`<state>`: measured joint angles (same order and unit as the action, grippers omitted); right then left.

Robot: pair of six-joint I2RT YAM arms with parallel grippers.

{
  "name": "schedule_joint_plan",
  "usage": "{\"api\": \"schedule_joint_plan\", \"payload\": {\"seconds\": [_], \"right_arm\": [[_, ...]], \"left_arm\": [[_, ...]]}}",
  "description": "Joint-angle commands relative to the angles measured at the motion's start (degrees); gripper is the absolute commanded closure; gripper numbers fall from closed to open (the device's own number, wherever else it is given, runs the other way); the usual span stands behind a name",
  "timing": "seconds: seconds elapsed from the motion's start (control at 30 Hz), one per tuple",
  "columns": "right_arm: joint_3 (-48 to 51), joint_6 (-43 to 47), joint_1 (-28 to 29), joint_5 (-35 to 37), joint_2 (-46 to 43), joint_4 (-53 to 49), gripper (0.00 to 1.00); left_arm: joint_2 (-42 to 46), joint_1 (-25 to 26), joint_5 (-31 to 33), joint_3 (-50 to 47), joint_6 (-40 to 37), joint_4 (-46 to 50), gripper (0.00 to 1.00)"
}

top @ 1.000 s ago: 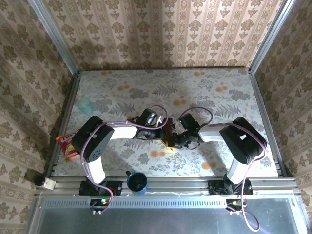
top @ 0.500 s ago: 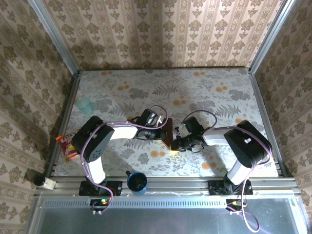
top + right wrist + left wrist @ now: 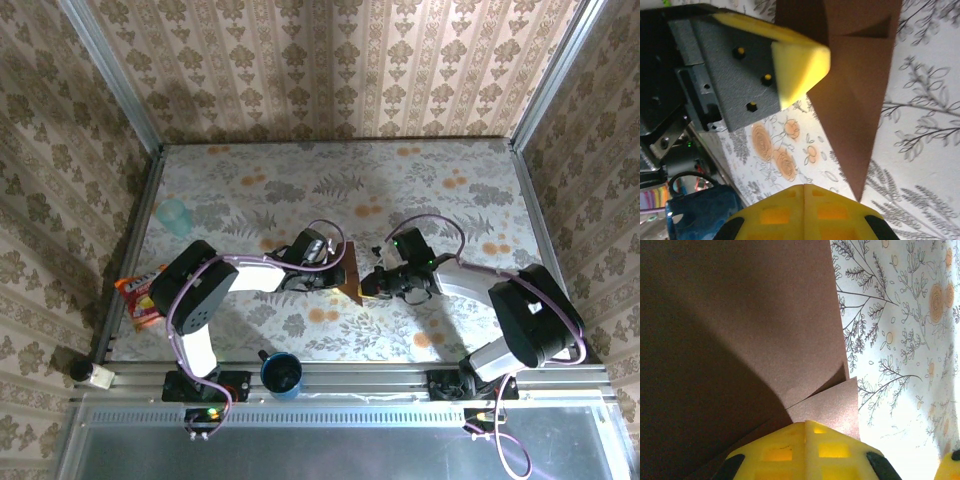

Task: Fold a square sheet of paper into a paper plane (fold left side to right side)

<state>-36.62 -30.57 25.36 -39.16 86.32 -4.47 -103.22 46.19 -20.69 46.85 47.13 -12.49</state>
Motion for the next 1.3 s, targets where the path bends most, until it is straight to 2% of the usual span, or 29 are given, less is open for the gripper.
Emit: {"api": "schedule_joint_plan", "payload": {"seconds": [0.0, 0.3, 0.43, 0.63, 0.83, 0.97, 1.27], "right_arm": [[-2.4, 4.1, -0.1, 3.1, 1.9, -1.9, 0.95], [-7.0, 6.3, -1.3, 5.8, 5.6, -0.3, 0.65], [-8.0, 6.8, -1.6, 5.1, 7.6, 1.2, 0.57], [-8.8, 6.8, -1.8, 3.2, 10.8, 3.4, 0.56], [-9.0, 6.7, -2.0, 3.4, 11.3, 3.6, 0.57], [-8.7, 6.5, -2.2, 3.5, 11.6, 3.6, 0.57], [-8.6, 6.5, -2.1, 3.6, 12.2, 3.3, 0.58]], "left_arm": [[1.7, 0.3, 1.6, -0.5, 0.7, 1.5, 0.91], [9.9, -2.8, 3.0, 1.1, -5.3, 7.9, 0.67], [13.2, -5.1, 3.5, -0.9, -6.8, 10.4, 0.58], [14.8, -8.3, 1.7, -4.2, -6.9, 9.9, 0.53], [12.6, -10.1, -2.1, -4.7, -6.7, 6.9, 0.5], [10.1, -10.3, -4.2, -2.8, -6.7, 5.2, 0.5], [9.2, -10.2, -4.0, -1.6, -6.3, 3.5, 0.46]]}}
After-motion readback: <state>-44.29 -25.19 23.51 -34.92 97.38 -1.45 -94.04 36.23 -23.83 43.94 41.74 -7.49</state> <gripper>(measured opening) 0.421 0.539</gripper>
